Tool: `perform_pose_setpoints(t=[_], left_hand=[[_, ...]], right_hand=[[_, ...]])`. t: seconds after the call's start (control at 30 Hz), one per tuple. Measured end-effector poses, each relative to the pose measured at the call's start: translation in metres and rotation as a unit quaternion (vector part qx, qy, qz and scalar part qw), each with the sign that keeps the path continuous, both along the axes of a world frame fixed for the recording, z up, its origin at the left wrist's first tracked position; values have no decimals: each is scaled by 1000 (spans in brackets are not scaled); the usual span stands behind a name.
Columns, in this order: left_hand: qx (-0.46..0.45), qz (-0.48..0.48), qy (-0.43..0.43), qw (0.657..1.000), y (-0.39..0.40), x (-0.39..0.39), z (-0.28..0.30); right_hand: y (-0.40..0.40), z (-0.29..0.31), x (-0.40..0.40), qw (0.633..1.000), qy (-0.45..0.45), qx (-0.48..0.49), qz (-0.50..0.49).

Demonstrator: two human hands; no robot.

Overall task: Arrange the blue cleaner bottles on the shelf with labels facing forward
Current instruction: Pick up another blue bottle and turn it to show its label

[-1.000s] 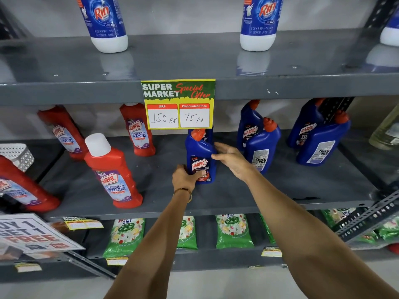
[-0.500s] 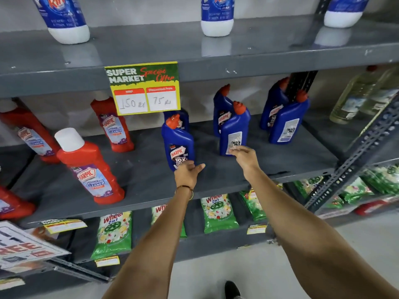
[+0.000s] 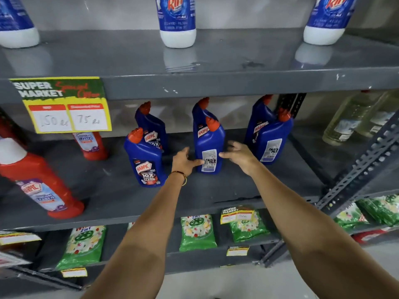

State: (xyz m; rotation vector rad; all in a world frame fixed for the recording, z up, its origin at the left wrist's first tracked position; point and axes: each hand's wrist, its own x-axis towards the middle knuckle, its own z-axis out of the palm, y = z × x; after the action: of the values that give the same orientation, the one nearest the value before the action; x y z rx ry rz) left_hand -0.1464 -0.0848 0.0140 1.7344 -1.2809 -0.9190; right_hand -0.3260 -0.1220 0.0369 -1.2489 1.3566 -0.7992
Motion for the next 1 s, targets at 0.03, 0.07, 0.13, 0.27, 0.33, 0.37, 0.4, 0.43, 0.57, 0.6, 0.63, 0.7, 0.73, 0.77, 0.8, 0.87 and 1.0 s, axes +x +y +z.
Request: perform_pose_setpoints(t=[0.03,0.07,0.13,0.27,0.33,0.37,0.4,0.43,0.57,0.6,0.63,0.7,0.73,0.77,0.8,0.87,1.0], left_hand=[[6,-5,-7,1000,-3,-1,-1],[9,-10,-15,1000,-5,-1,-2],[11,-4,-14,1000,-10,-6,-5],[-3,1,-40,999,-12,-11,-6],[-16,-2,-41,999,-12,-13,-7],[-24,-5,-37,999,-11,-13,-7],[-30,-5,-27,999,-10,-14,-7],[-33,-3,-14,999,-9,-14,-7],[-43,19,34,998,-2,-14,-8],[-49,26,43,998,0,-15,-8],[-58,34,47,997,3,-17,-8],[-76,48,49,995,7,-20,-7],[-85,51,52,994,9,-22,-6],[-91,53,57,993,10,-24,-4],[-95,54,61,992,12,-25,-3],[-108,56,59,991,14,-27,-2],[-125,59,20,990,19,-33,-3]], right_hand=[[-3,0,-1,1000,3,1,24],[-4,0,-1,999,2,2,43],[-9,-2,-3,996,4,-2,94],[-10,-5,-2,990,-3,-14,143],[-11,-8,-1,990,-12,-28,140],[-11,-9,0,990,-15,-38,136],[-11,-10,1,990,-16,-47,131],[-11,-11,2,990,-16,-55,126],[-12,-8,-1,987,-10,-65,150],[-12,-6,-2,985,-17,-70,156],[-13,-3,-3,984,-31,-75,158],[-13,1,-4,983,-69,-77,152],[-12,3,-5,982,-85,-78,148],[-11,4,-5,981,-97,-79,148],[-10,5,-5,979,-105,-81,153],[-5,5,-5,976,-116,-79,165],[3,7,-2,975,-100,-74,182]])
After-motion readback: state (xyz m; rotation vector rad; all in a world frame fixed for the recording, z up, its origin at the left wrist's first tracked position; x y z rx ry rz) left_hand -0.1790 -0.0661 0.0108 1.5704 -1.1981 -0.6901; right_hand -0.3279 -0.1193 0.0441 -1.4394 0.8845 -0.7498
